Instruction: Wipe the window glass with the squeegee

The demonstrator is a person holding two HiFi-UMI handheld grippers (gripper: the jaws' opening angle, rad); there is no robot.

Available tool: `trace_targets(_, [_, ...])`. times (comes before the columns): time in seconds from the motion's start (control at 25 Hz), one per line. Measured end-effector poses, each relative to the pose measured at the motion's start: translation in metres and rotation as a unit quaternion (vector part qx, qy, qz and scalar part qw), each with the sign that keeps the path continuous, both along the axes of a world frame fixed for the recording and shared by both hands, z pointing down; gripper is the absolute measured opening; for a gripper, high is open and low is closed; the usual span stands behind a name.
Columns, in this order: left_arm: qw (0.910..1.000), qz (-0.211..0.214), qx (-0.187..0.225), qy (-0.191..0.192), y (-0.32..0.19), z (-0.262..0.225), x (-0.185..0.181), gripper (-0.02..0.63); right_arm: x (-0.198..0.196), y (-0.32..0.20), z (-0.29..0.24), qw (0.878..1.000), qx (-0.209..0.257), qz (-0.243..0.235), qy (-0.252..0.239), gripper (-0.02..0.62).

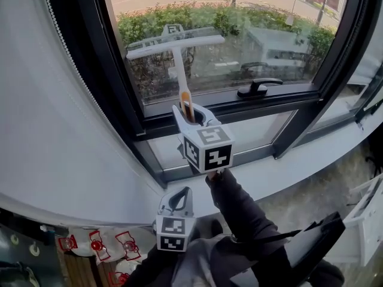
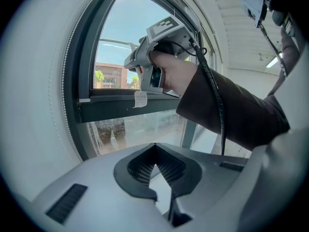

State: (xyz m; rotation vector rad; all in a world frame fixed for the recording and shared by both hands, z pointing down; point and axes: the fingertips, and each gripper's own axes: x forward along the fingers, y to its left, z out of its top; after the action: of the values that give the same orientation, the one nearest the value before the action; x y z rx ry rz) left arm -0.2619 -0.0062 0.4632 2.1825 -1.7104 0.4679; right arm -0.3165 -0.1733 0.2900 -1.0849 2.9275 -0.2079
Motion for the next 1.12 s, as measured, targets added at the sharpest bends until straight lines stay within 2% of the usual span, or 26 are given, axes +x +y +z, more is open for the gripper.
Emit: trace_targets(1.12, [0.9999,0.003,-0.011,0.0,-0.004,0.006,0.006,0.0,0.0,0.001,0.04,0.999,-0.04,-0.011,0.015,0.064])
